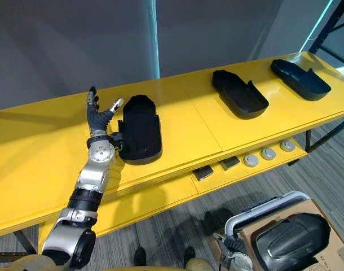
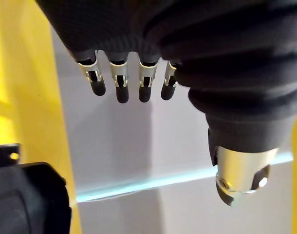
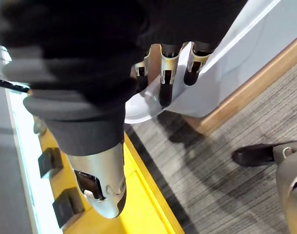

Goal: Walk over and take plastic housings, then place them on the shelf

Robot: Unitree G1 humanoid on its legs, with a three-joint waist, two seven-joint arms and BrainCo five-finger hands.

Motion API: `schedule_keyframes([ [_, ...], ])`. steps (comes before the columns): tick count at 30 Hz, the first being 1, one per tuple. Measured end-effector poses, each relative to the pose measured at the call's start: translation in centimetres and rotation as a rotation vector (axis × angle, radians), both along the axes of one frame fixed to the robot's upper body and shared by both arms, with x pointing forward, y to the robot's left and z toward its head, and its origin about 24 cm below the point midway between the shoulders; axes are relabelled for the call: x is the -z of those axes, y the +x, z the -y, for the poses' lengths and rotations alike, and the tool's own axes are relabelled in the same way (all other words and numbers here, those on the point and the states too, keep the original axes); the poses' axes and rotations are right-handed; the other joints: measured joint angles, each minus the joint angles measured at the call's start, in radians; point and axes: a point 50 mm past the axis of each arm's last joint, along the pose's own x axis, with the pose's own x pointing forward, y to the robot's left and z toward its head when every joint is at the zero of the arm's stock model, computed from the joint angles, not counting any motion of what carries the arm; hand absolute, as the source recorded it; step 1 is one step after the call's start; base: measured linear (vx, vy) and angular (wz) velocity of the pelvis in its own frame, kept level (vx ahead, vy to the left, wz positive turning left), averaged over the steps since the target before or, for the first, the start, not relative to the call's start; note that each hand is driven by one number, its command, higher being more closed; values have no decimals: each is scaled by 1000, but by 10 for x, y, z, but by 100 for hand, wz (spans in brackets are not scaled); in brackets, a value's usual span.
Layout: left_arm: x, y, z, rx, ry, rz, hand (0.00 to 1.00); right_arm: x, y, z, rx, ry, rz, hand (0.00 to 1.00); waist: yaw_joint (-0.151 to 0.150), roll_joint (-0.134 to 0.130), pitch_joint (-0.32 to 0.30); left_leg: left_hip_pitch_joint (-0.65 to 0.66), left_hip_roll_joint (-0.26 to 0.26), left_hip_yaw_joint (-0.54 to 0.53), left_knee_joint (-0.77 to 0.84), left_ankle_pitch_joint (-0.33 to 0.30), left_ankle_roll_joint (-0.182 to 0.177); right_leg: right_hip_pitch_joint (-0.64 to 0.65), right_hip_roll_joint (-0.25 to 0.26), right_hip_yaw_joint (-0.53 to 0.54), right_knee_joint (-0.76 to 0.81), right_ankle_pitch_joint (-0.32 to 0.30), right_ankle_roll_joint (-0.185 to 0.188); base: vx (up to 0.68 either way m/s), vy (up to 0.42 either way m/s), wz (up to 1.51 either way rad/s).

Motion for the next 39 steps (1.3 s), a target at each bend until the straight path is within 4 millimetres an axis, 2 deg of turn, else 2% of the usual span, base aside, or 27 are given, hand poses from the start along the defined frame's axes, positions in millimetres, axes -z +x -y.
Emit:
schedule_keyframes([
  [1, 1, -10, 6, 16, 17, 18, 0, 1, -6, 2, 4, -5, -11, 0, 20, 0, 0, 1, 1, -5, 0, 0, 0, -3, 0, -4, 15, -9, -1, -18, -11, 11],
  [2, 0, -14, 8, 25, 33, 28, 0, 1, -8, 2, 4, -7, -13, 0, 26, 0, 0, 1, 2, -7, 0, 0, 0, -3, 0, -6, 19, -13, -2, -15, -12, 10],
  [3, 0, -18, 9, 32, 45, 37, 100, 2, -9, 3, 5, -9, -16, 0, 30, 0, 0, -1, 2, -10, -1, 0, 0, -3, 0, -8, 24, -16, -2, -31, -17, 17],
  [4, 2, -29, 13, 58, 77, 59, 100, 2, -15, 4, 8, -12, -27, 0, 41, -1, 0, -6, 2, -20, -5, -1, -1, -3, -1, -18, 34, -28, 2, -28, -20, 19],
  [6, 4, -37, 14, 69, 96, 64, 100, 3, -17, 4, 8, -13, -31, 0, 43, -2, 1, -9, 2, -26, -5, -1, -1, -4, -1, -24, 39, -33, 2, -9, -15, 14],
  [12, 46, -64, 13, 180, 224, -95, 100, 4, -18, 2, 5, -6, -38, 0, 48, -14, -2, -1, 2, -22, -2, 0, 0, -7, 4, -24, 42, -36, -1, 26, -10, 0],
  [20, 73, -66, 14, 279, 340, -209, 100, 4, -12, -5, -45, 1, -34, 0, 46, -38, -17, -8, 11, 1, -3, 0, -1, -1, 9, -17, -3, -11, -9, -4, 1, -5],
  [29, 107, -69, 29, 368, 436, -336, 100, 3, -4, -8, -74, 4, -16, 0, 42, -37, -17, -8, 18, 27, -1, 0, -1, 2, 20, 5, -42, 18, -13, -9, -9, -10],
  [39, 109, -53, 41, 403, 514, -336, 100, 2, 1, -8, -84, -2, -6, 0, 40, -36, -18, -8, 16, 30, -6, 0, -2, 3, 19, 7, -55, 27, -9, -8, -1, -2],
])
